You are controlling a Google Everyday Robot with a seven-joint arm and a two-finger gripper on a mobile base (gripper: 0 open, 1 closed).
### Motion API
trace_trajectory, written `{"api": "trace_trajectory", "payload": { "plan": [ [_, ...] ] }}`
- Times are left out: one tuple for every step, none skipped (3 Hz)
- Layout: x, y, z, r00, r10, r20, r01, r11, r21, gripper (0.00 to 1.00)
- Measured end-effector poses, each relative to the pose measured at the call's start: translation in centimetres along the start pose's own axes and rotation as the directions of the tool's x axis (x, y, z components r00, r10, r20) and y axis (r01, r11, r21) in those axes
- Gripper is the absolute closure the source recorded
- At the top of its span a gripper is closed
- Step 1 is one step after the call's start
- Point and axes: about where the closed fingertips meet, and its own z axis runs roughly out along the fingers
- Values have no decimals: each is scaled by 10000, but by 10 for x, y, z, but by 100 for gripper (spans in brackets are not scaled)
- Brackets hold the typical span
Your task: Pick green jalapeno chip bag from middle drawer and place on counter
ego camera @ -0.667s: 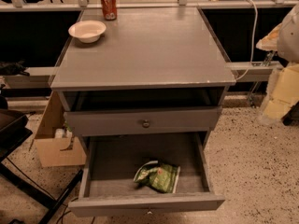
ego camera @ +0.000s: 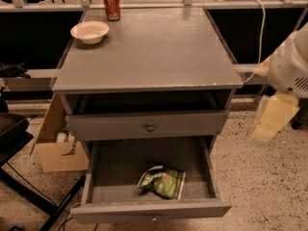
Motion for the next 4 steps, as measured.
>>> {"api": "trace_trajectory", "payload": {
  "plan": [
    [1, 46, 76, 9973, 144, 725, -111, 9989, -447, 0],
    [4, 79, 156, 9943, 254, 1031, -150, 9949, -996, 0],
    [-1, 86, 233, 9870, 469, 1538, -266, 9909, -1316, 0],
    [-10, 76, 315, 9724, 1000, 2110, -573, 9782, -1996, 0]
  ]
}}
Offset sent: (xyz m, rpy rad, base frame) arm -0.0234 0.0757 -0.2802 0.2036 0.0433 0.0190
